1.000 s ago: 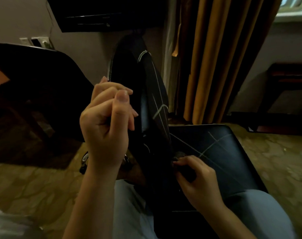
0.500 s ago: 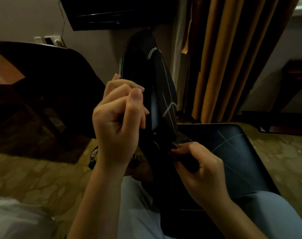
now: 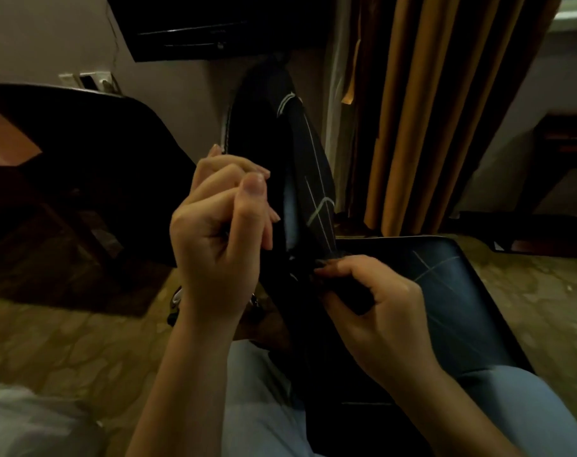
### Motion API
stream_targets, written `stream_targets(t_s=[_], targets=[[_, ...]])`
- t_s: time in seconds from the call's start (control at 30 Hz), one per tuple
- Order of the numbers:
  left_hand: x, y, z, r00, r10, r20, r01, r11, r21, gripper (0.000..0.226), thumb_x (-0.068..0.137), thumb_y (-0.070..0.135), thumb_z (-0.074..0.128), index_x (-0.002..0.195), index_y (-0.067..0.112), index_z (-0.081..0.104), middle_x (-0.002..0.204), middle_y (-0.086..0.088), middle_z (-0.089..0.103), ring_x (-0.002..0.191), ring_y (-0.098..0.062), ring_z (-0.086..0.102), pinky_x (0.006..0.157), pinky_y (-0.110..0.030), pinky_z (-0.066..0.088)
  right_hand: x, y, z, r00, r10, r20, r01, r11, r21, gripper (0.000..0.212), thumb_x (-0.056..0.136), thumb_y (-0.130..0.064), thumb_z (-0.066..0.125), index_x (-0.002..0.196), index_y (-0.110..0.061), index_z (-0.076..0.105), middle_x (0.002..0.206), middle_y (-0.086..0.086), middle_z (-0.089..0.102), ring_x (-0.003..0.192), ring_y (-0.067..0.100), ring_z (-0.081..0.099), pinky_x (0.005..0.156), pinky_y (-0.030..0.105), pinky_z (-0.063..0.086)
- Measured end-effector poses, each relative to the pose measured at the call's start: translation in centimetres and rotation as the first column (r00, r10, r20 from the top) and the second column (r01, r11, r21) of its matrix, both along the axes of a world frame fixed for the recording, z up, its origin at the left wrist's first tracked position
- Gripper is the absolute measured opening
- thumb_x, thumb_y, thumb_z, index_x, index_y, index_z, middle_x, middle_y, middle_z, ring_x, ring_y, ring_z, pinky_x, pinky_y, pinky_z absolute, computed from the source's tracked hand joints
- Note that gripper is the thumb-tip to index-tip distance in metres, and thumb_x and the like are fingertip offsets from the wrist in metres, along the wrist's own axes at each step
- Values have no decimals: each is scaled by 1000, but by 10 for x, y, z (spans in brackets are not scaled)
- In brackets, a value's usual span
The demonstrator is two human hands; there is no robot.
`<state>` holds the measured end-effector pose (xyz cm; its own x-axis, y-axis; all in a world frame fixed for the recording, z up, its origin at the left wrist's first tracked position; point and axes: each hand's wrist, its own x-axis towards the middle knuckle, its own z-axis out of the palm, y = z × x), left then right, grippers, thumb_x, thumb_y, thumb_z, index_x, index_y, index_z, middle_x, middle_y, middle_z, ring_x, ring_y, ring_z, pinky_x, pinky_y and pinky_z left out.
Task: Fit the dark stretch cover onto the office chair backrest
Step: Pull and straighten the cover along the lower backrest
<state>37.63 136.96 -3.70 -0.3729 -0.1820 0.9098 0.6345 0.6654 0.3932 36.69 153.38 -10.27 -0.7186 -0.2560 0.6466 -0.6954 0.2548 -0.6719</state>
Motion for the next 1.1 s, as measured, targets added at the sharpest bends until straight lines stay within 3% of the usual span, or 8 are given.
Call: stream_targets(t_s=[0.23,0.37,0.43,0.6,0.77,0.9,1.1], targets=[[-1,2,-2,1000,13,-16,-13,1000,14,50,97,9,34,49,14,50,54,3,51,87,-15,59,105,-31,30,4,11,-39,997,-67,26,66,997,29,29,68,4,77,87,-15,69,92,-11,65,91,1,63,77,20,51],[-5,2,-3,999,13,-34,-11,999,47,49,96,8,33,50,12,49,55,4,50,87,-10,58,104,-29,31,2,19,-53,987,-121,101,109,987,117,32,66,3,79,87,-19,69,93,-14,65,89,2,63,74,27,55],[-5,3,-3,999,19,-47,-16,998,56,49,96,8,33,50,13,49,55,4,49,87,-9,58,103,-28,31,3,18,-44,990,-134,52,124,979,163,27,68,-2,77,88,-18,70,92,-11,66,86,4,64,71,29,55],[-3,4,-2,999,21,-40,-20,999,27,49,95,6,33,50,14,49,53,2,50,85,-11,58,102,-28,32,2,0,5,1000,-2,-18,2,1000,-6,23,76,-7,72,97,-15,69,97,-5,69,92,7,65,76,27,55],[-3,-1,0,1000,6,-25,-6,1000,14,51,97,10,34,49,14,49,52,3,48,85,-17,59,104,-34,33,0,-10,3,998,2,-62,-3,1000,-24,28,76,-6,70,101,-18,66,99,-5,67,95,7,63,78,27,54],[-3,2,-1,999,5,-34,-4,1000,28,51,96,10,35,48,14,49,51,3,48,86,-17,59,104,-32,32,0,6,-31,997,-60,-41,62,996,69,27,72,-6,70,96,-18,66,96,-9,65,91,5,62,76,24,53],[-5,3,-2,999,-11,-32,13,998,60,50,97,10,35,49,15,49,55,4,50,87,-11,58,103,-29,32,-3,27,-58,985,-131,109,108,975,196,28,70,-4,76,91,-22,69,92,-13,67,86,3,64,71,32,57]])
